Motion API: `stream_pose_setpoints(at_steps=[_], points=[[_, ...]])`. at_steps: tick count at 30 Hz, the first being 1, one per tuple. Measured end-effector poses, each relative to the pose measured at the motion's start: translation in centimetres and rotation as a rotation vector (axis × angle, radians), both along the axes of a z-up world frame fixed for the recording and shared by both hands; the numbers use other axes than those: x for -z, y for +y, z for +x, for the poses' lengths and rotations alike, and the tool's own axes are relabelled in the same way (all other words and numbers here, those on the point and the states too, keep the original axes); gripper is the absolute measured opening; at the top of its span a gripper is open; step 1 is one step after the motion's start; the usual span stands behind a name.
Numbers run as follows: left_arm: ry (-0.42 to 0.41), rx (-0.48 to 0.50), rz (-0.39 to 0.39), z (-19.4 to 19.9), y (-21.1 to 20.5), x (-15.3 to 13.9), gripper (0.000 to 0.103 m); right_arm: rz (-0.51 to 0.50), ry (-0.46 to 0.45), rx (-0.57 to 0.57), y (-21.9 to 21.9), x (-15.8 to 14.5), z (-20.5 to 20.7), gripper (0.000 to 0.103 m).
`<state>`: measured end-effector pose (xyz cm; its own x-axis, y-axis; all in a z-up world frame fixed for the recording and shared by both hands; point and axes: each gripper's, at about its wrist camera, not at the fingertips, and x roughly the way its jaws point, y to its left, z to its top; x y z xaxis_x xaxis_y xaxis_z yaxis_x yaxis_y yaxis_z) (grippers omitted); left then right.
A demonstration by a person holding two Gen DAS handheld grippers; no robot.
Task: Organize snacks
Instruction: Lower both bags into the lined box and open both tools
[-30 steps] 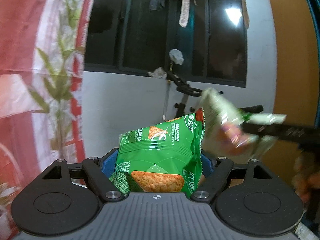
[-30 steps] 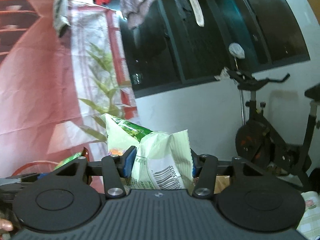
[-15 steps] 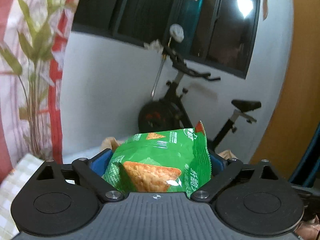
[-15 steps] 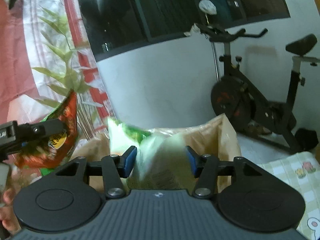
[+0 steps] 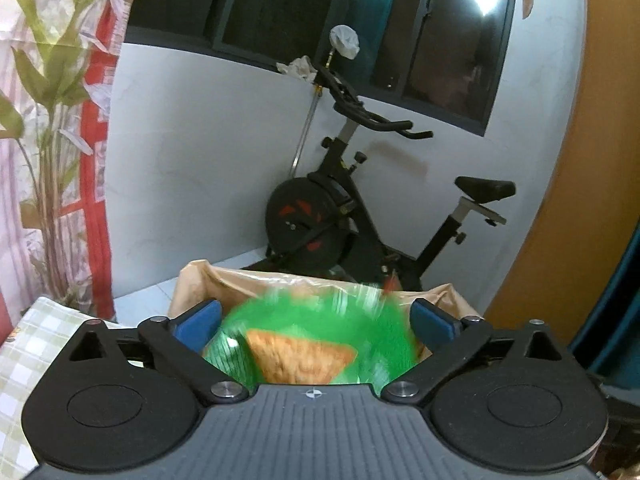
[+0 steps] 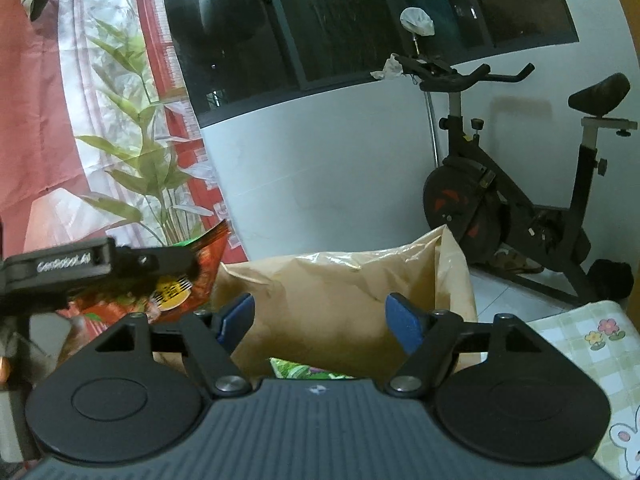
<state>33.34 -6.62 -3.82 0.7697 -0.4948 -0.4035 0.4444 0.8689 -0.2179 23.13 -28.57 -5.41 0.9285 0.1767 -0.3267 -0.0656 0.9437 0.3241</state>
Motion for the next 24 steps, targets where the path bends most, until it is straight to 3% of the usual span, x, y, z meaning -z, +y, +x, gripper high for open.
stream_pose_setpoints(at_steps=[8, 18, 24], points=[[-0.048, 0.008, 0.056, -1.1, 0.1, -0.3, 0.103, 0.022, 0.003, -0.003, -0.3, 0.2, -0.7, 0.076], [-0.055, -0.054, 0.088, -6.5, 5.5, -0.8, 0.103, -0.026, -0.027, -0.084, 2.0, -0.4, -4.1, 0.076], [-0.007, -0.092, 0.098, -10.3, 9.3, 1.2, 0.102, -0.071, -0.030, -0.159, 4.9, 0.8, -6.9, 0.076]])
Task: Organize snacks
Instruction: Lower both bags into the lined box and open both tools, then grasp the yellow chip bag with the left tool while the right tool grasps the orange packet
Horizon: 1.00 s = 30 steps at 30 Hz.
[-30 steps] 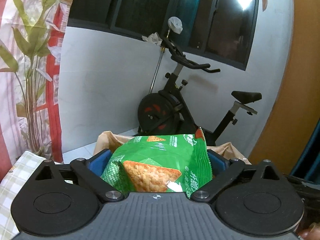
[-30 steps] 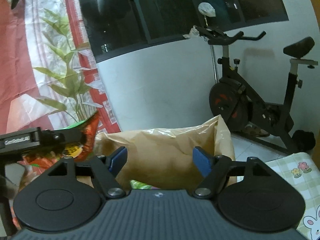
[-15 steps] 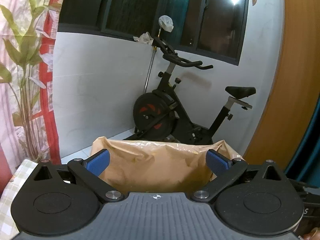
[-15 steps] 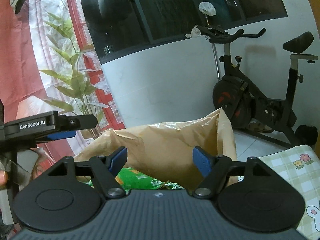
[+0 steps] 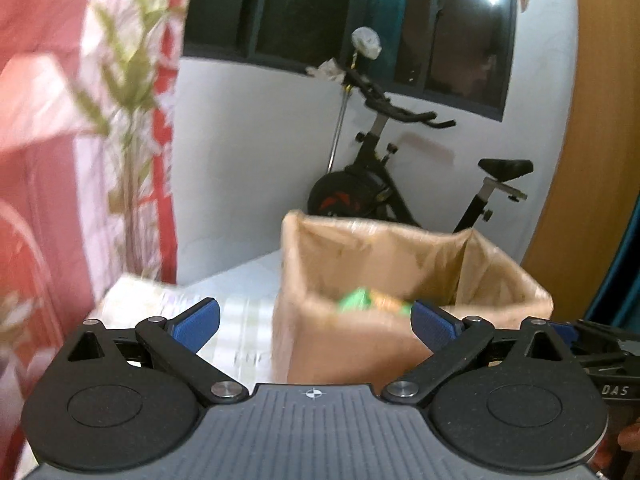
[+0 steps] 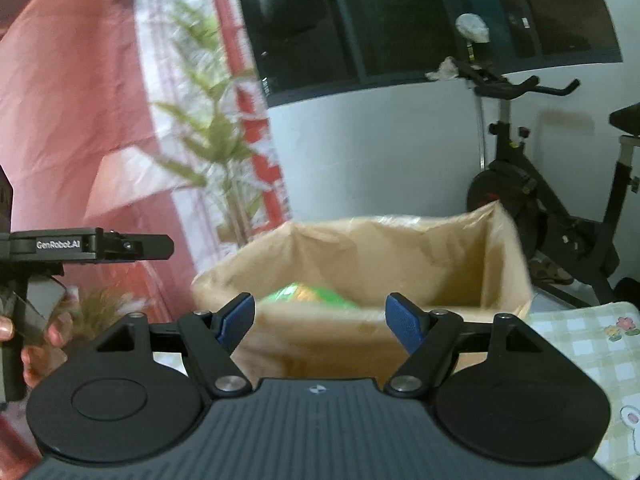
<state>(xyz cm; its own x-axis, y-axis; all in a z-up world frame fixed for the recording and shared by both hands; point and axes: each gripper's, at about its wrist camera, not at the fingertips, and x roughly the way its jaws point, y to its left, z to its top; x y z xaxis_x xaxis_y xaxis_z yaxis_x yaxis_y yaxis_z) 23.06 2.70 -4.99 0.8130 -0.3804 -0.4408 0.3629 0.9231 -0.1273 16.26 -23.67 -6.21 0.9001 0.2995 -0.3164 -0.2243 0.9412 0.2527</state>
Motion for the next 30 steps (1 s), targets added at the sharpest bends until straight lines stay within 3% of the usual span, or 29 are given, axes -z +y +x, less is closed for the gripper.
stream_pose_setpoints(at_steps=[9, 16, 23, 30], points=[[0.082, -0.047, 0.066, -5.0, 2.5, 6.5, 0.102, -0.101, 0.104, -0.098, 4.2, 5.4, -2.3, 0.078], [0.060, -0.019, 0.152, -8.0, 1.8, 9.6, 0.102, -0.164, 0.139, -0.136, 5.9, 8.6, -3.7, 0.094], [0.139, -0.034, 0.093, -9.1, 2.7, 12.4, 0.102, -0.322, 0.108, -0.167, 7.7, 11.0, -5.1, 0.100], [0.157, -0.032, 0.119, -8.9, 2.2, 13.4, 0.102, -0.379, 0.144, -0.150, 8.1, 12.5, -4.8, 0.100]])
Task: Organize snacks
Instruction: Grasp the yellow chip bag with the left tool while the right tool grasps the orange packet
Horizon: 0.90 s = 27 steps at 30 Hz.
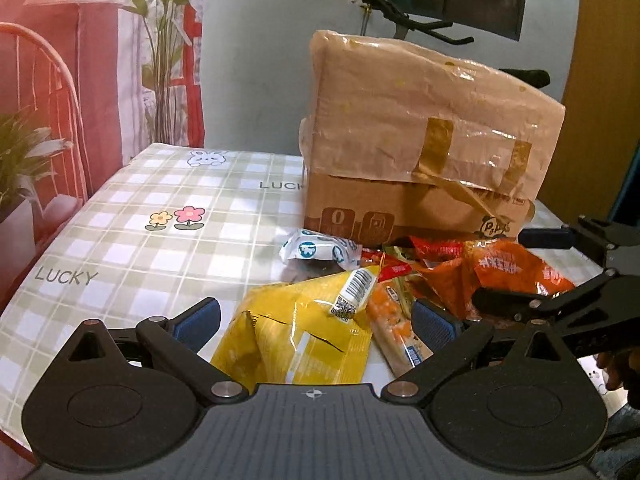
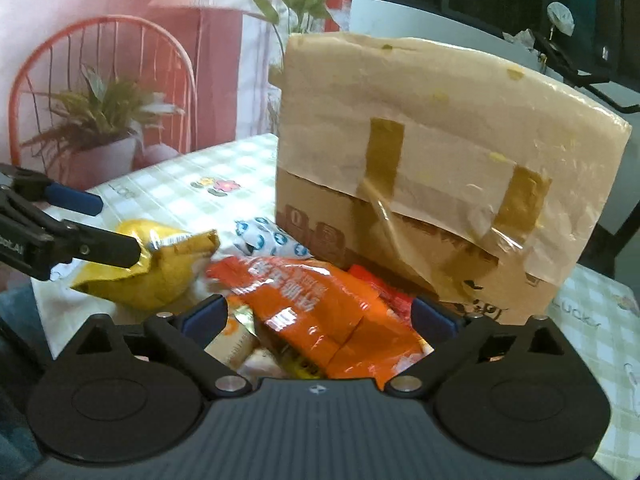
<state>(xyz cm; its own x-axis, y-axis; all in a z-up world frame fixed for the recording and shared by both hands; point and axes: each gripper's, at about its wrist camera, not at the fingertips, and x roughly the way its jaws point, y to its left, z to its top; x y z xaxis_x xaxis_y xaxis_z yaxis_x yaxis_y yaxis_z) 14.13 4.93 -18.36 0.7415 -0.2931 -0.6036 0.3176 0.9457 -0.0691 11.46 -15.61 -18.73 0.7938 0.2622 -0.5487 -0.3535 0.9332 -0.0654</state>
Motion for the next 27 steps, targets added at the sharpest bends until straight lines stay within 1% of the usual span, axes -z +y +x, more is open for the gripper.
stream_pose_setpoints(at_steps=[2, 6, 8, 11, 13, 14, 18, 20, 21, 22, 25, 27], points=[[0.013, -0.001, 0.014, 0.1, -0.3, 0.4, 0.102, 0.022, -0.004, -0.007, -0.2, -0.1, -0.1, 0.100], [0.035, -0.001, 0.023, 0.3, -0.4, 1.1, 0.102, 0.001, 0.012, 0.017, -0.4, 0.4, 0.1, 0.100], [0.038, 0.000, 0.033, 0.4, -0.6, 1.4, 0.102, 0.008, 0.022, 0.029, -0.6, 0.7, 0.1, 0.100], [0.023, -0.008, 0.080, 0.7, -0.9, 1.8, 0.102, 0.014, 0.033, 0.037, -0.9, 0.9, 0.2, 0.100], [0.018, -0.032, 0.112, 1.1, -1.0, 2.1, 0.102, 0.012, 0.033, 0.040, -0.9, 1.0, 0.2, 0.100], [0.022, -0.047, 0.113, 1.5, -0.8, 2.2, 0.102, 0.013, 0.032, 0.041, -0.9, 1.0, 0.2, 0.099], [0.052, -0.093, 0.066, 2.3, 0.4, 2.9, 0.102, 0.022, 0.032, 0.048, -1.1, 1.2, 0.1, 0.099], [0.065, -0.103, 0.059, 2.3, 0.7, 3.2, 0.099, 0.029, 0.036, 0.053, -1.2, 1.3, 0.1, 0.099], [0.074, -0.104, 0.054, 2.4, 0.7, 3.4, 0.095, 0.032, 0.038, 0.055, -1.3, 1.3, 0.1, 0.099], [0.079, -0.108, 0.052, 2.4, 0.8, 3.5, 0.095, 0.031, 0.038, 0.056, -1.3, 1.3, 0.1, 0.099], [0.063, -0.104, 0.055, 2.1, 0.7, 3.7, 0.095, 0.025, 0.042, 0.056, -1.2, 1.5, 0.1, 0.098], [0.053, -0.098, 0.066, 2.1, 0.6, 3.8, 0.093, 0.017, 0.053, 0.058, -1.1, 1.8, 0.2, 0.098]])
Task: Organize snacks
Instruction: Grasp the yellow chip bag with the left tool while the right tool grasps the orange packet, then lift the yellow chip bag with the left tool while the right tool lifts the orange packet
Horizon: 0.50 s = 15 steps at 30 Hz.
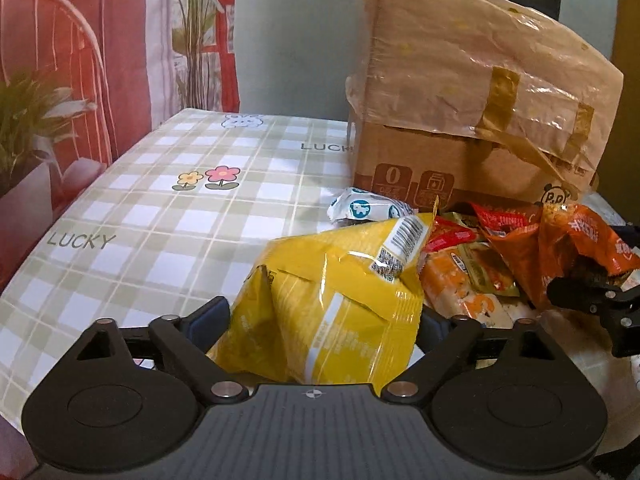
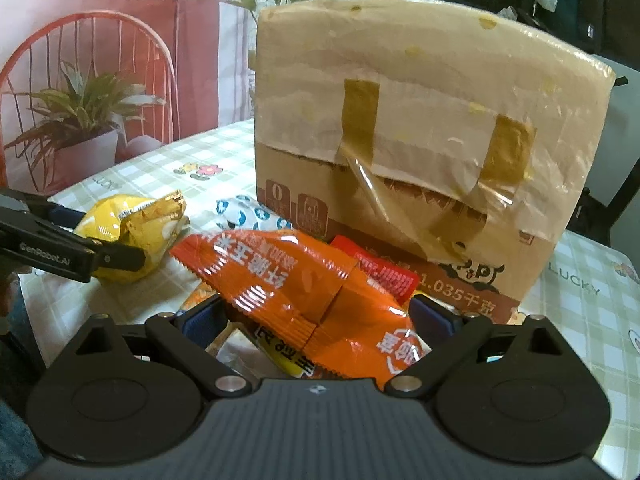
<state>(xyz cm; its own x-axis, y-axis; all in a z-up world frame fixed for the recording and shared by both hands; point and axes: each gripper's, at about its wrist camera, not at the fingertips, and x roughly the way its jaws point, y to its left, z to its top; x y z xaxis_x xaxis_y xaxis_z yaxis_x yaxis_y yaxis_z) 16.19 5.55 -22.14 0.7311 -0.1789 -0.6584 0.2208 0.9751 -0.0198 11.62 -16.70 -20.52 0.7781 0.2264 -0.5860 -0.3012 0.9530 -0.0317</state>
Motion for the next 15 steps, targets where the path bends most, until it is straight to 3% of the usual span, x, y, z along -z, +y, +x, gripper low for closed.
stream_pose_setpoints(at_steps=[7, 15], points=[[-0.054, 0.009, -0.022, -0.8, 0.1, -0.5, 0.078, 0.011, -0.037, 0.004, -0.1, -0.1, -0.4, 0.091], [-0.087, 0.014, -0.059, -1.2, 0.2, -1.1, 0.072, 0.023, -0.035, 0.002, -0.2, -0.1, -0.4, 0.087]])
